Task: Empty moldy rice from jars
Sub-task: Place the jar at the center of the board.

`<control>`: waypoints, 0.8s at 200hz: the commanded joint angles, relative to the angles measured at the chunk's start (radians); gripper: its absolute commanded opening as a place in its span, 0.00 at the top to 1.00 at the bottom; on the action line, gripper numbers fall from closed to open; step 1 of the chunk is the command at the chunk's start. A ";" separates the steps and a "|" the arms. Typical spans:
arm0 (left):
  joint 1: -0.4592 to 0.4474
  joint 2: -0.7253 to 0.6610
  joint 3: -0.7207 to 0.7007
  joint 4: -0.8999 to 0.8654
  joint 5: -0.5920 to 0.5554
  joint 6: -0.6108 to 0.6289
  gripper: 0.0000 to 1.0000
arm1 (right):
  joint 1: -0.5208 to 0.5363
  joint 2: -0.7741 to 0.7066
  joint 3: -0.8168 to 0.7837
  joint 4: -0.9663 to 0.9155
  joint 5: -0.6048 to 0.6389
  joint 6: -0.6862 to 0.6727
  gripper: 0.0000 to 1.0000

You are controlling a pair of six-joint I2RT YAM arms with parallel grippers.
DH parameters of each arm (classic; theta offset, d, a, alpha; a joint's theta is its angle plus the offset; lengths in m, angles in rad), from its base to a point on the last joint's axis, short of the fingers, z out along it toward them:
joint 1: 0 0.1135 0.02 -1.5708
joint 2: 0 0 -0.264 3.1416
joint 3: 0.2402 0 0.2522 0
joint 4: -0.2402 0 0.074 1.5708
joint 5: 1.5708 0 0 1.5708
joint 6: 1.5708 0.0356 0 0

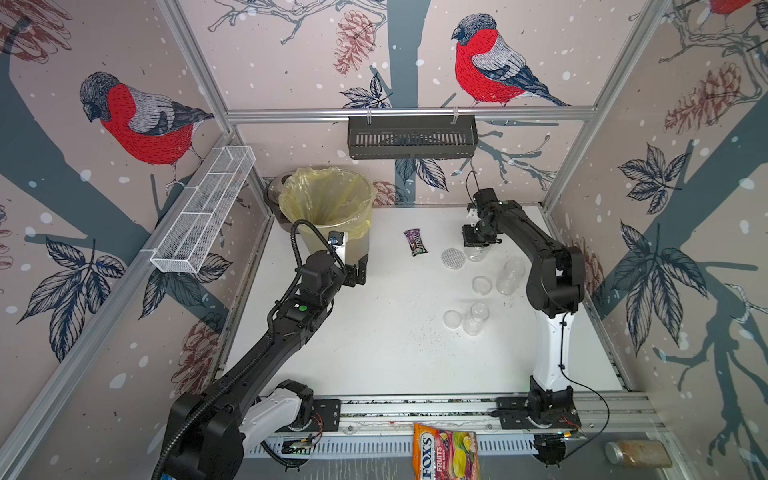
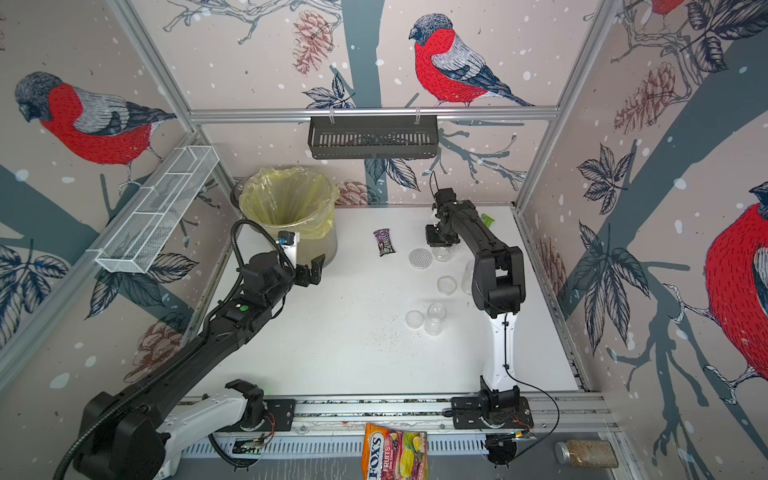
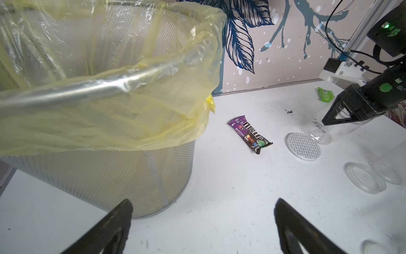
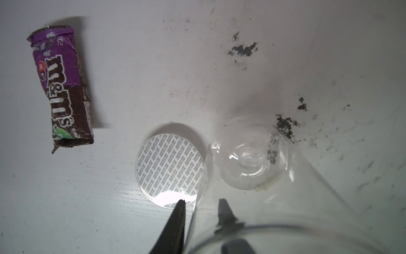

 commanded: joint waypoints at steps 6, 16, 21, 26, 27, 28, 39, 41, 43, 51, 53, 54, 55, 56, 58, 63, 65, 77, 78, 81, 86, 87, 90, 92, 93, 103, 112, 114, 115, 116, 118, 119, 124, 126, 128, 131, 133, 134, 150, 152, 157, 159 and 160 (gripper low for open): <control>-0.001 -0.026 -0.022 0.057 -0.044 -0.013 0.01 | -0.002 -0.008 0.022 -0.037 -0.006 -0.012 0.58; -0.001 -0.033 -0.030 0.065 -0.049 -0.013 0.01 | -0.005 -0.010 0.039 -0.050 0.002 -0.012 0.53; -0.001 -0.035 -0.032 0.067 -0.053 -0.013 0.01 | -0.006 -0.012 0.045 -0.056 0.003 -0.012 0.51; -0.001 -0.035 -0.035 0.069 -0.056 -0.013 0.01 | -0.006 -0.013 0.053 -0.062 0.006 -0.012 0.48; -0.001 -0.035 -0.035 0.069 -0.057 -0.013 0.01 | -0.007 -0.014 0.054 -0.063 0.007 -0.012 0.47; -0.001 -0.035 -0.035 0.069 -0.058 -0.013 0.01 | -0.007 -0.015 0.056 -0.064 0.008 -0.012 0.46; -0.002 -0.033 -0.039 0.072 -0.070 -0.014 0.01 | -0.008 -0.026 0.066 -0.075 0.017 -0.012 0.38; -0.001 -0.032 -0.038 0.072 -0.073 -0.015 0.01 | -0.008 -0.027 0.067 -0.078 0.018 -0.012 0.36; -0.001 -0.032 -0.038 0.072 -0.077 -0.014 0.01 | -0.007 -0.031 0.068 -0.080 0.020 -0.012 0.35; -0.001 -0.030 -0.038 0.069 -0.093 -0.016 0.01 | -0.005 -0.043 0.070 -0.088 0.023 -0.013 0.29; -0.001 -0.030 -0.038 0.068 -0.097 -0.017 0.01 | -0.005 -0.047 0.071 -0.089 0.023 -0.014 0.28; -0.001 -0.030 -0.038 0.067 -0.099 -0.016 0.01 | -0.004 -0.050 0.070 -0.089 0.024 -0.015 0.28; -0.001 -0.029 -0.038 0.066 -0.101 -0.017 0.01 | -0.004 -0.051 0.069 -0.089 0.025 -0.015 0.28; -0.001 -0.029 -0.037 0.065 -0.103 -0.016 0.01 | -0.004 -0.055 0.068 -0.088 0.024 -0.015 0.27; -0.002 -0.029 -0.036 0.063 -0.106 -0.016 0.01 | -0.004 -0.059 0.066 -0.088 0.025 -0.016 0.26; -0.001 -0.028 -0.033 0.056 -0.119 -0.017 0.01 | -0.002 -0.069 0.060 -0.087 0.021 -0.018 0.23; -0.001 -0.027 -0.033 0.052 -0.122 -0.018 0.01 | -0.002 -0.074 0.058 -0.087 0.020 -0.018 0.22; -0.001 -0.024 -0.028 0.042 -0.143 -0.042 0.01 | -0.001 -0.097 0.051 -0.090 0.017 -0.020 0.18; -0.001 -0.024 -0.028 0.041 -0.144 -0.044 0.01 | -0.001 -0.099 0.050 -0.089 0.017 -0.021 0.18; -0.001 -0.023 -0.028 0.039 -0.145 -0.045 0.01 | 0.001 -0.106 0.049 -0.089 0.016 -0.021 0.12; -0.001 -0.021 -0.029 0.040 -0.147 -0.045 0.01 | 0.002 -0.116 0.045 -0.088 0.020 -0.020 0.06; -0.001 -0.020 -0.029 0.040 -0.147 -0.045 0.01 | 0.002 -0.119 0.045 -0.088 0.020 -0.020 0.05; -0.001 -0.019 -0.030 0.039 -0.150 -0.045 0.01 | 0.002 -0.123 0.044 -0.089 0.020 -0.020 0.01; -0.001 -0.018 -0.030 0.039 -0.154 -0.047 0.01 | 0.002 -0.129 0.043 -0.088 0.020 -0.019 0.00; -0.001 -0.018 -0.030 0.039 -0.157 -0.048 0.01 | 0.002 -0.132 0.043 -0.088 0.021 -0.018 0.00; -0.001 -0.015 -0.037 0.039 -0.181 -0.060 0.01 | 0.004 -0.158 0.041 -0.089 0.020 -0.013 0.00; -0.001 -0.015 -0.051 0.053 -0.212 -0.067 0.01 | 0.004 -0.192 0.037 -0.084 0.034 -0.001 0.00; -0.001 -0.016 -0.055 0.057 -0.218 -0.070 0.01 | 0.004 -0.201 0.034 -0.081 0.038 0.002 0.00; -0.001 -0.017 -0.058 0.058 -0.225 -0.072 0.01 | 0.004 -0.205 0.031 -0.080 0.040 0.004 0.00; -0.001 -0.017 -0.059 0.060 -0.230 -0.074 0.01 | 0.004 -0.211 0.029 -0.077 0.042 0.004 0.00; -0.001 -0.018 -0.063 0.062 -0.237 -0.079 0.01 | 0.004 -0.222 0.024 -0.072 0.045 0.007 0.00; -0.001 -0.018 -0.065 0.064 -0.241 -0.080 0.01 | 0.003 -0.227 0.020 -0.070 0.045 0.009 0.00; -0.001 -0.023 -0.078 0.076 -0.253 -0.082 0.01 | 0.004 -0.255 0.008 -0.054 0.051 0.011 0.00; -0.001 -0.026 -0.083 0.083 -0.257 -0.081 0.01 | 0.004 -0.265 0.000 -0.048 0.052 0.012 0.00; -0.001 -0.029 -0.090 0.089 -0.261 -0.080 0.01 | 0.004 -0.282 -0.007 -0.042 0.057 0.014 0.00; -0.001 -0.032 -0.100 0.099 -0.265 -0.078 0.01 | 0.004 -0.304 -0.017 -0.026 0.062 0.015 0.00; -0.001 -0.035 -0.107 0.105 -0.270 -0.077 0.01 | 0.006 -0.320 -0.030 -0.012 0.065 0.017 0.00; -0.001 -0.035 -0.111 0.108 -0.273 -0.078 0.01 | 0.006 -0.328 -0.037 -0.005 0.067 0.018 0.00; -0.001 -0.052 -0.158 0.159 -0.352 -0.083 0.01 | 0.006 -0.471 -0.161 0.130 0.099 0.027 0.00; -0.001 -0.054 -0.164 0.167 -0.363 -0.083 0.01 | 0.006 -0.491 -0.177 0.151 0.111 0.030 0.00; -0.001 -0.057 -0.180 0.181 -0.390 -0.083 0.01 | 0.006 -0.537 -0.226 0.202 0.140 0.044 0.00; -0.001 -0.057 -0.185 0.185 -0.400 -0.083 0.01 | 0.006 -0.556 -0.245 0.222 0.154 0.048 0.00; -0.001 -0.058 -0.187 0.188 -0.408 -0.083 0.01 | 0.007 -0.573 -0.260 0.243 0.167 0.054 0.00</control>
